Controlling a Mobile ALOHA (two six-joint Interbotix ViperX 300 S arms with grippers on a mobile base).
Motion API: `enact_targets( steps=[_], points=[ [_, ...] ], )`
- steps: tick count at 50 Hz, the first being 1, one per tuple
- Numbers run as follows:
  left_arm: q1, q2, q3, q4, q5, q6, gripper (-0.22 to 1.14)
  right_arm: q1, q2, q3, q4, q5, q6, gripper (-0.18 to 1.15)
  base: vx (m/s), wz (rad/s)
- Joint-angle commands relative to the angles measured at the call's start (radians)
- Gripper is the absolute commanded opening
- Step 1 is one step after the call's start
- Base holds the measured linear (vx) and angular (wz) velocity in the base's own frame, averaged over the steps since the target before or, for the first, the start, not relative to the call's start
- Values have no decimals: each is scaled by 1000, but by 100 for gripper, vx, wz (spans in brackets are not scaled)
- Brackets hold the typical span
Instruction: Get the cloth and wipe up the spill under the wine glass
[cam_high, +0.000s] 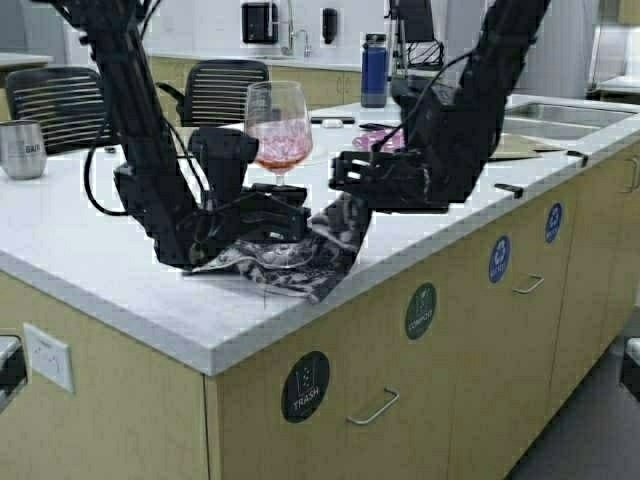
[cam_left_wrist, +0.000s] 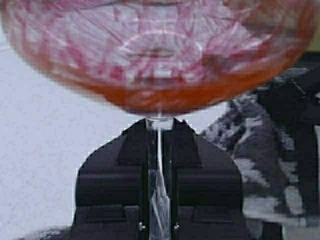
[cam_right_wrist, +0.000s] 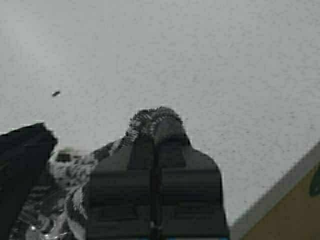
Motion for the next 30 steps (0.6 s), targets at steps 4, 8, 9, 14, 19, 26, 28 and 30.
enact_targets(
  steps=[4,8,9,14,19,26,28,30],
  points=[
    [11,-114,-5,-3,5,6,24,-109,-138,58,172,-161,100,5,0,0],
    [9,-117,-21,-3,5,6,25,-141,-176,94,201,-224,149,5,0,0],
    [11,-112,-29,-3,3,6,25,-149,-184,101,201,-239,156,5,0,0],
    [9,-87,-49,-3,3,3,26,-178,-222,135,201,-291,186,5,0,0],
    [9,-58,-66,-3,3,2,26,-189,-244,156,201,-316,190,5,0,0],
    [9,-9,-89,-8,3,-2,26,-189,-247,166,184,-321,190,5,0,-1],
    [11,3,-95,-14,3,0,26,-189,-247,172,175,-321,190,5,0,0],
    [9,14,-100,-20,3,2,27,-189,-245,175,163,-321,190,5,0,0]
  ],
)
